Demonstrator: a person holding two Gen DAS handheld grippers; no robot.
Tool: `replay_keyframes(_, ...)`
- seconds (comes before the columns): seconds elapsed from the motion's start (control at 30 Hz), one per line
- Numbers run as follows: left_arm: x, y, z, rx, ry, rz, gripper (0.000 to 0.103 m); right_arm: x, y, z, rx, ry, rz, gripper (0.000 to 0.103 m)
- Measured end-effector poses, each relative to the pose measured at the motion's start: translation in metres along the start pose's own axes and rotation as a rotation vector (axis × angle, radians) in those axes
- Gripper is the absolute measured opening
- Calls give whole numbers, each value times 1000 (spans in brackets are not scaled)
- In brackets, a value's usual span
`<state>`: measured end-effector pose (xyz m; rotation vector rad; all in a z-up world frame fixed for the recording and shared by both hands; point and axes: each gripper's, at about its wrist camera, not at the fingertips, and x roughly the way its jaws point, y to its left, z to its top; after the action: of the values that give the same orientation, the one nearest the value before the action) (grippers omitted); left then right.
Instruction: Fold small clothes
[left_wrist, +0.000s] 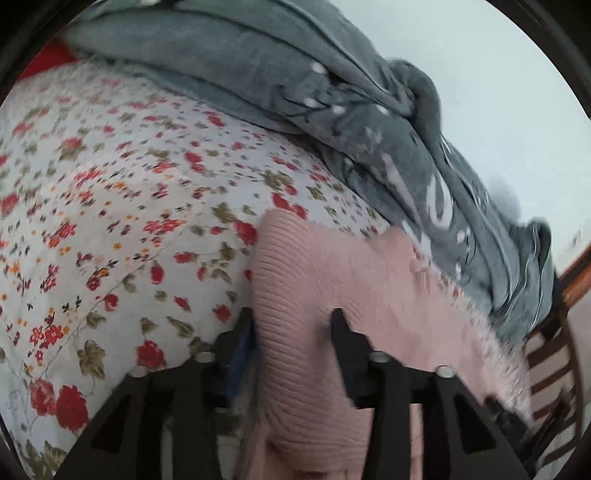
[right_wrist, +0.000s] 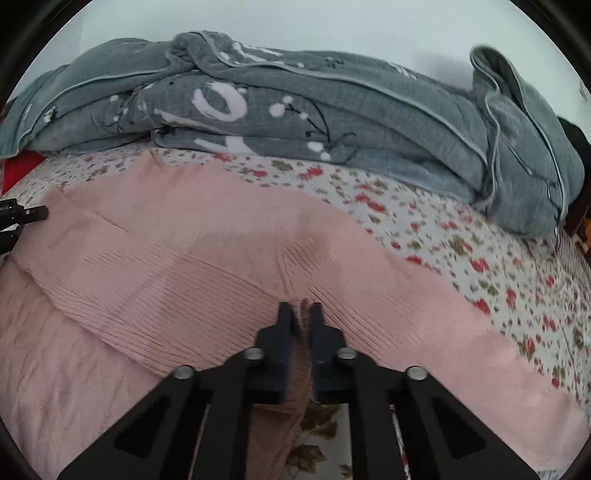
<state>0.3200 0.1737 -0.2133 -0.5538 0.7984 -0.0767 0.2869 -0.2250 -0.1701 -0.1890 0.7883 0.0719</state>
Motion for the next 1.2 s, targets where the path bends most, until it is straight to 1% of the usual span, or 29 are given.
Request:
replay_keyframes(0.03, -1, -3, 0, 12, -13, 11, 42, -3, 0, 2, 0, -17, 10, 4)
replay_keyframes(0.07, -2, -2, 1, 9, -23, 10, 22, -8, -1, 5, 7, -46, 17, 4)
replay_keyframes(0.1, -3, 1, 3, -5, -31, -8, 13, -14, -3, 8, 22, -78, 30, 4)
replay_keyframes(0.13, -5, 8, 5, -42, -38, -47, 13, -19, -4, 10, 34, -103, 46, 4)
replay_keyframes(0.17, -6, 14, 7, -71, -46, -58, 13, -20, -4, 11, 36, -115, 53, 4)
replay_keyframes(0.2, -6, 24, 8, -121, -56, -43, 12, -19, -3, 11, 31, -114, 59, 4)
replay_keyframes(0.23, -5, 30, 9, -150, -54, -33, 12, -14, -2, 11, 25, -94, 65, 4)
replay_keyframes(0.3, -3, 41, 9, -205, -42, -58, 12, 0, 1, 9, 21, -36, 71, 4)
replay_keyframes(0.33, -3, 44, 9, -222, -50, -71, 12, 7, 0, 8, 28, 0, 66, 5)
replay_keyframes(0.37, -3, 44, 8, -220, -51, -71, 12, 9, -1, 7, 37, 15, 68, 6)
replay_keyframes(0.4, -4, 40, 7, -203, -50, -57, 16, 8, -4, 6, 51, 15, 80, 9)
replay_keyframes(0.43, -5, 37, 6, -190, -50, -41, 17, 5, -7, 5, 66, 5, 99, 15)
replay_keyframes(0.47, -6, 34, 5, -177, -53, -31, 19, 2, -10, 4, 79, -8, 107, 19)
replay_keyframes(0.53, -12, 28, 3, -151, -68, -23, 27, -5, -15, 2, 96, -43, 111, 38)
replay_keyframes(0.57, -14, 27, 2, -143, -73, -20, 35, -9, -16, 0, 96, -60, 113, 41)
replay_keyframes(0.6, -16, 25, 1, -134, -75, -23, 48, -11, -14, 0, 89, -68, 110, 42)
replay_keyframes(0.63, -17, 24, 0, -123, -79, -40, 52, -11, -11, -1, 73, -63, 97, 42)
replay_keyframes(0.67, -18, 22, -1, -113, -84, -46, 55, -7, -6, -2, 49, -38, 74, 42)
replay_keyframes(0.73, -19, 18, -4, -88, -93, -25, 57, 6, 1, -3, 10, 37, 25, 41)
replay_keyframes(0.77, -18, 16, -5, -79, -92, -18, 59, 9, 1, -4, 8, 53, 13, 41)
replay_keyframes(0.8, -16, 14, -5, -69, -88, -9, 59, 8, -1, -4, 18, 48, 16, 42)
replay_keyframes(0.87, -16, 11, -6, -52, -89, 6, 61, 5, -8, -5, 53, 37, 17, 49)
replay_keyframes(0.9, -16, 10, -7, -46, -92, 6, 62, 5, -14, -6, 82, 39, 13, 55)
replay_keyframes(0.93, -16, 10, -7, -45, -92, 7, 62, 4, -19, -7, 107, 40, 19, 56)
replay_keyframes(1.0, -16, 10, -8, -46, -92, 5, 62, 1, -30, -9, 166, 23, 59, 56)
replay_keyframes(1.07, -17, 9, -8, -47, -93, 5, 62, -7, -40, -13, 226, -12, 73, 56)
replay_keyframes(1.13, -17, 8, -8, -45, -98, 10, 62, -21, -47, -17, 263, -58, 54, 56)
replay_keyframes(1.2, -19, 4, -10, -33, -106, 28, 62, -33, -48, -18, 225, -50, 19, 56)
